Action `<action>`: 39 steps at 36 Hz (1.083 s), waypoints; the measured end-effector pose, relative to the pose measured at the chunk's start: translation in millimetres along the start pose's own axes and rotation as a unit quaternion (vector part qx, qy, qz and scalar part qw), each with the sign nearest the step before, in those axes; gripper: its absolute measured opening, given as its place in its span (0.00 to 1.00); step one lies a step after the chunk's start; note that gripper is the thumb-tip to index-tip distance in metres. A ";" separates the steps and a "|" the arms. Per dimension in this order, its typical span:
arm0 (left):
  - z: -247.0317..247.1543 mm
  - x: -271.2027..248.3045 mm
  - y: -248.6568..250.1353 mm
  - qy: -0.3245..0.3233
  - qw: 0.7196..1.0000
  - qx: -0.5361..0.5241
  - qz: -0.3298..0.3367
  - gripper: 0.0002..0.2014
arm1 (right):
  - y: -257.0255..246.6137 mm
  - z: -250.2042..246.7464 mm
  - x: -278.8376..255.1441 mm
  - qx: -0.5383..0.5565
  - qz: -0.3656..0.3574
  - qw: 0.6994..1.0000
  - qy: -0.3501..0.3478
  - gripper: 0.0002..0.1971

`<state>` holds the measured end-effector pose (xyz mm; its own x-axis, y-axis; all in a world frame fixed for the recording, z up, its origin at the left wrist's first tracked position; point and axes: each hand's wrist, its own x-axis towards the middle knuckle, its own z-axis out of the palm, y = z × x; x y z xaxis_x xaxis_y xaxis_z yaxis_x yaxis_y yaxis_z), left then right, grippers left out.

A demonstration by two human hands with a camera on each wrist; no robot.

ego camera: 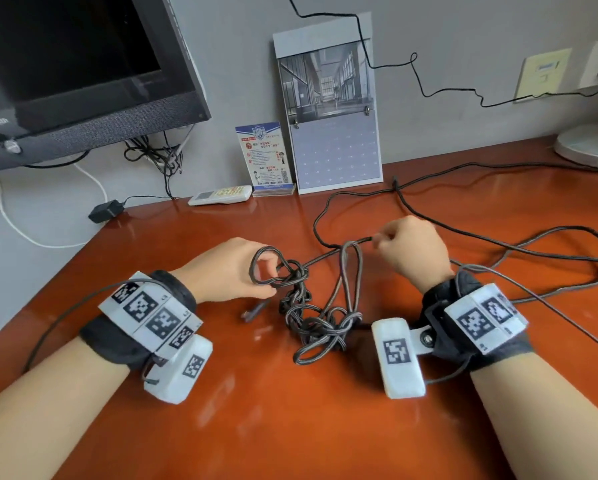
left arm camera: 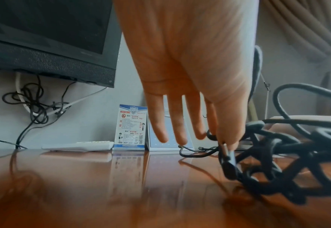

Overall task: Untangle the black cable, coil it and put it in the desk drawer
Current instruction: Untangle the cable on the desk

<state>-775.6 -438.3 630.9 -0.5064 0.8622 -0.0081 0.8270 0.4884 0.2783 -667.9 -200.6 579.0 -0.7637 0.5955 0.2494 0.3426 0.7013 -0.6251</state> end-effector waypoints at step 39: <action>14.8 -5.2 29.8 0.031 0.995 0.058 -0.080 0.07 | -22.0 13.5 -18.6 0.208 -0.216 0.932 -0.206 0.08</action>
<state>-744.7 -426.2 625.1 -0.6445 0.7644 0.0170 0.7559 0.6336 0.1648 -668.5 -232.4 578.1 -0.9555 0.0327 0.2930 -0.2213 0.5771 -0.7861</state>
